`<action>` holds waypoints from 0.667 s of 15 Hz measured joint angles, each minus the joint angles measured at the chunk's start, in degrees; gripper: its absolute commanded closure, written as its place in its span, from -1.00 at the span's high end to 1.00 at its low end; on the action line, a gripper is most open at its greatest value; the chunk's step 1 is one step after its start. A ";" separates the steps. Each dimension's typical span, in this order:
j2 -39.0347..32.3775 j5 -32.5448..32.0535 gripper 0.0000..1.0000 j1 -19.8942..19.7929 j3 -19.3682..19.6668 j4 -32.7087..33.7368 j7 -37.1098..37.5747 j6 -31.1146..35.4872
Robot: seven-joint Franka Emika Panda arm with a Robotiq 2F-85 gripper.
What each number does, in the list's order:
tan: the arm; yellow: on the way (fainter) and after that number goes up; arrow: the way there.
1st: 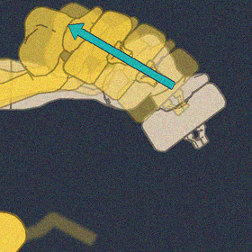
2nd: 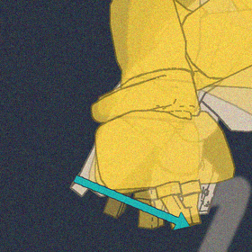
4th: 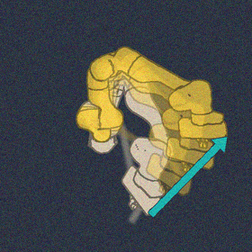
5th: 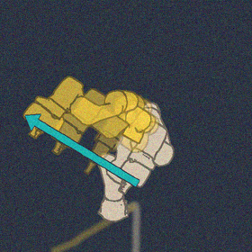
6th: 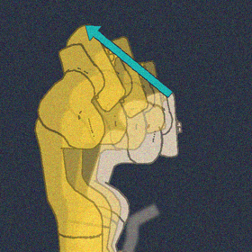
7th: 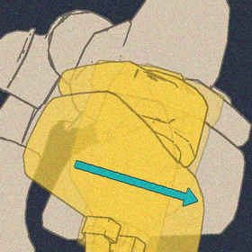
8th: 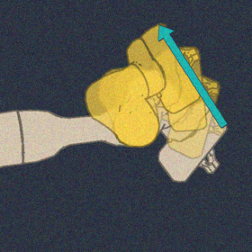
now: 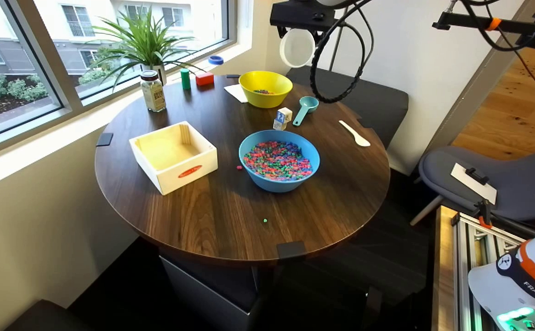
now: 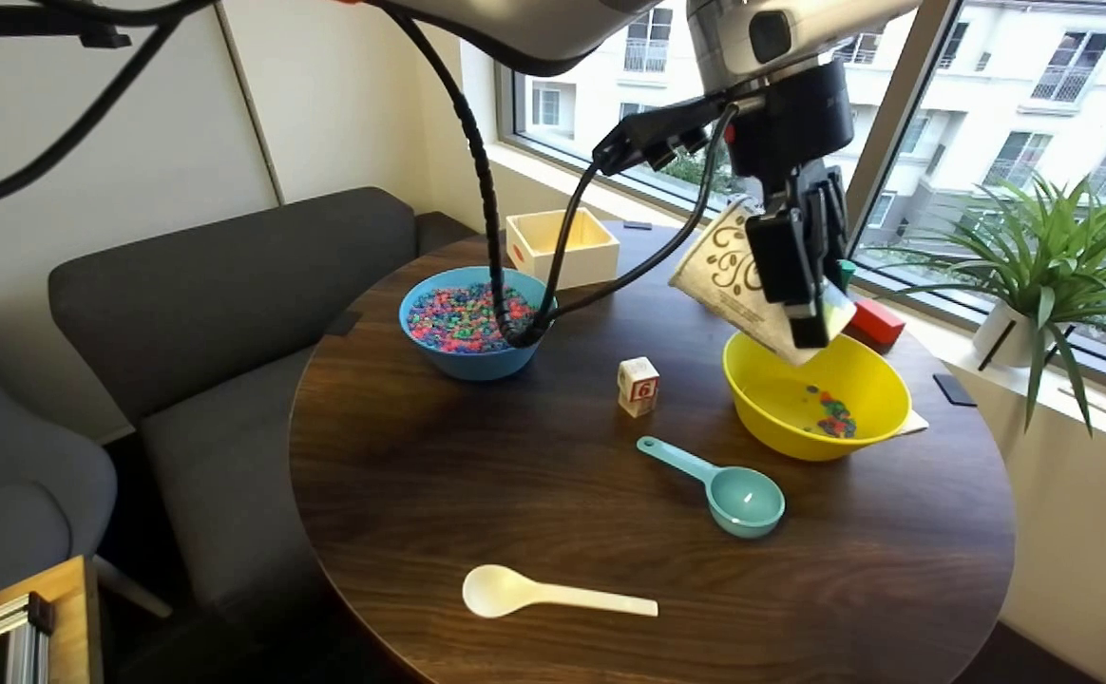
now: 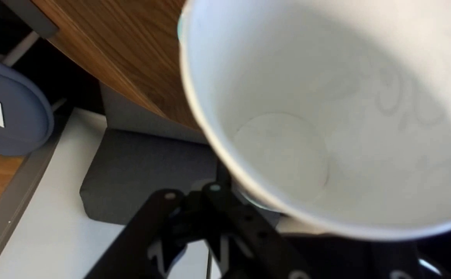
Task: Use the cup to scoop the content in the blue bowl and pour it in the yellow bowl
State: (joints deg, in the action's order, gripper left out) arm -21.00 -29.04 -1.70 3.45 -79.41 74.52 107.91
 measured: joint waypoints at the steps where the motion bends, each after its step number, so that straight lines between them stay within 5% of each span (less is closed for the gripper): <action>1: 0.38 2.43 -0.23 -0.04 0.13 -0.73 -1.92 -0.68; 5: 1.83 12.01 -0.23 -0.48 0.18 -2.60 -9.81 -4.25; 6: 2.19 13.76 0.27 -0.57 0.20 -2.87 -11.26 -5.36; 10: 2.22 14.00 0.27 -0.34 0.66 -2.78 -11.59 -5.62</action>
State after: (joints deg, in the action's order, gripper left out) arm -18.77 -15.03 -2.04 4.11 -82.19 62.93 102.30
